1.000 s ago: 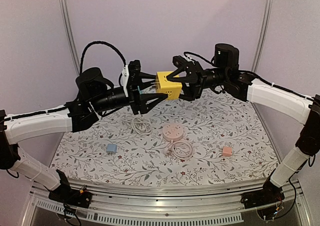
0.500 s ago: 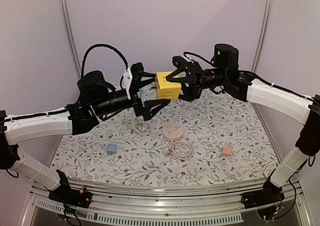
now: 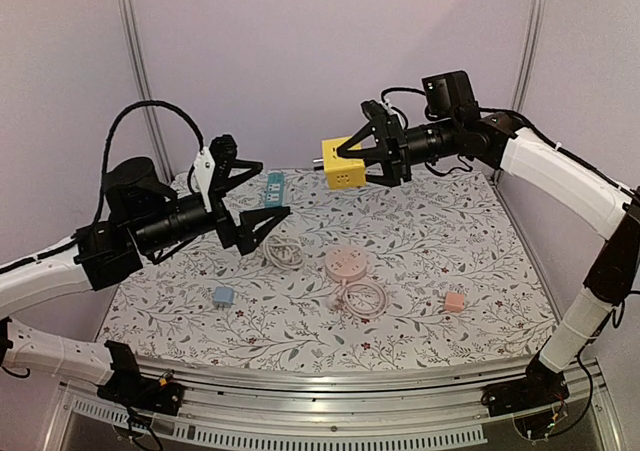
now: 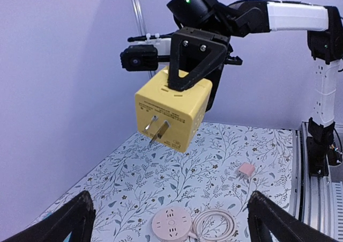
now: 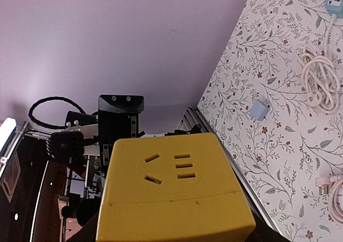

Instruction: Insert the plug

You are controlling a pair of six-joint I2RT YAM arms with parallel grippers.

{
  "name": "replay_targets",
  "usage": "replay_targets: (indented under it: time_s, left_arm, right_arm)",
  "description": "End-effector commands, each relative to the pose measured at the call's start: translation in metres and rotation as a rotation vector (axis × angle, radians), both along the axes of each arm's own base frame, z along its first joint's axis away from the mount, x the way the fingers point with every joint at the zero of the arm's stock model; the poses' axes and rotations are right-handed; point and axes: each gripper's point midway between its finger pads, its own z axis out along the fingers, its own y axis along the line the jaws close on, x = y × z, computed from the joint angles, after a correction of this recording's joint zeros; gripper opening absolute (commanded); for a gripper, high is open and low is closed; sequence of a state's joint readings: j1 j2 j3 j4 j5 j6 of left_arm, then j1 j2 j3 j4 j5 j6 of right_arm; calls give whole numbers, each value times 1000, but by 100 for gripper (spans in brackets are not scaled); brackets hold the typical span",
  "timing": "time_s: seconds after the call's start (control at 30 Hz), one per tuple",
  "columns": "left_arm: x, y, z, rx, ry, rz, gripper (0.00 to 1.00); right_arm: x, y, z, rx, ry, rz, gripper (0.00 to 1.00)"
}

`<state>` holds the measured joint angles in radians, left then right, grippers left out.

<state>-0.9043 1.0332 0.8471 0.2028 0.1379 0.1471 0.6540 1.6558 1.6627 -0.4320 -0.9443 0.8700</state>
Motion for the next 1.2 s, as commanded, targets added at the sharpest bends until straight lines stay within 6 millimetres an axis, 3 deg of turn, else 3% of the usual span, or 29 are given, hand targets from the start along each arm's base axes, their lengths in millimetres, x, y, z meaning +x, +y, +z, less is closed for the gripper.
replay_targets:
  time_s: [0.0, 0.17, 0.33, 0.67, 0.9, 1.17]
  left_arm:
    - [6, 30, -40, 112, 149, 151, 99]
    - [20, 65, -55, 142, 235, 349, 99]
    - [30, 100, -74, 178, 309, 542, 99]
    - [22, 156, -97, 200, 338, 742, 99]
    - [10, 178, -112, 197, 340, 769, 100]
    - [1, 195, -112, 156, 311, 787, 99]
  right_arm:
    - [20, -9, -36, -201, -86, -70, 0]
    - [38, -19, -53, -349, -127, -140, 0]
    - [43, -16, -78, -512, -189, -129, 0]
    - [60, -3, -121, -697, -215, -140, 0]
    - [69, -3, -142, -782, -201, -152, 0]
    - [59, 13, -179, -890, -193, -87, 0]
